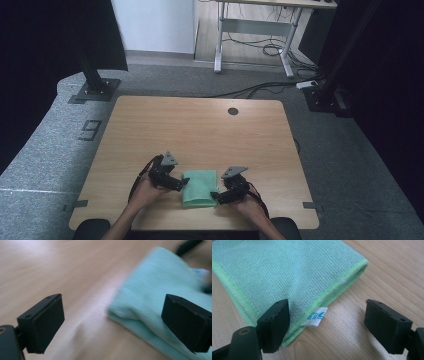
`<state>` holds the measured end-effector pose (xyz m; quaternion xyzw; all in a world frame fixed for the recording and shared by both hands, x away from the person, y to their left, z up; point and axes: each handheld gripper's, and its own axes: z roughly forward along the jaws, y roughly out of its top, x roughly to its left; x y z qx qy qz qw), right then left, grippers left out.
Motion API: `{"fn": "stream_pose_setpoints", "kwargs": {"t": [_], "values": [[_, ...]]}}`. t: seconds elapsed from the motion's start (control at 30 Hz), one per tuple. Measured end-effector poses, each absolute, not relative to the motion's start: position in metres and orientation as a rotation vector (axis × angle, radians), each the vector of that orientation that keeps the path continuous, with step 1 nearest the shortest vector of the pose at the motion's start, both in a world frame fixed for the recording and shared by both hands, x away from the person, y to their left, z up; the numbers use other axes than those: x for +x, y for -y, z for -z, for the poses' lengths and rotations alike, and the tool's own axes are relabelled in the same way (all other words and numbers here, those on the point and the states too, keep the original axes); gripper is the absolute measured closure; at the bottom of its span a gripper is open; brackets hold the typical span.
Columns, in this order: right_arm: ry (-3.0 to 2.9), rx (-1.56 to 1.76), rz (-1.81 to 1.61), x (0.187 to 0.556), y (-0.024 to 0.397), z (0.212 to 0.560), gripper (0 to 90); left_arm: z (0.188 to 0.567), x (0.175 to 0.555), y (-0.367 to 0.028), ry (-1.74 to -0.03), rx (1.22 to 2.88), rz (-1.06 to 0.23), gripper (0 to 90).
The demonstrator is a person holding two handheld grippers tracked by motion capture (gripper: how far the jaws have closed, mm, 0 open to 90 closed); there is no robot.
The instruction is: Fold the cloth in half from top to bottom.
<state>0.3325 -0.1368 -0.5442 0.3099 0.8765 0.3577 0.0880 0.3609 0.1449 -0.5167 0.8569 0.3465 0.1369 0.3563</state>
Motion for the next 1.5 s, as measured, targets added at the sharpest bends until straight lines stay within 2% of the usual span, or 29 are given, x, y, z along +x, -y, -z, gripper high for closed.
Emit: {"fn": "stream_pose_setpoints", "kwargs": {"t": [0.2,0.47,0.57,0.8,1.0,1.5], "values": [[-2.606,0.921,-1.068,0.332,0.137,0.545,20.3,0.531,0.373,-0.147,-0.986,2.237,-0.389,3.9],[-2.599,0.928,-1.067,0.331,0.138,0.545,20.2,0.535,0.373,-0.145,-0.976,2.259,-0.413,3.6],[-2.598,0.930,-1.066,0.331,0.138,0.545,19.7,0.527,0.366,-0.143,-0.937,2.265,-0.433,3.7],[-2.593,0.944,-1.061,0.331,0.137,0.545,18.3,0.515,0.334,-0.137,-0.841,2.292,-0.389,3.3],[-2.588,0.949,-1.066,0.331,0.137,0.545,17.7,0.524,0.310,-0.138,-0.833,2.313,-0.349,3.3],[-2.588,0.952,-1.133,0.316,0.140,0.537,18.1,0.536,0.303,-0.139,-0.874,2.308,-0.392,2.1]]}}
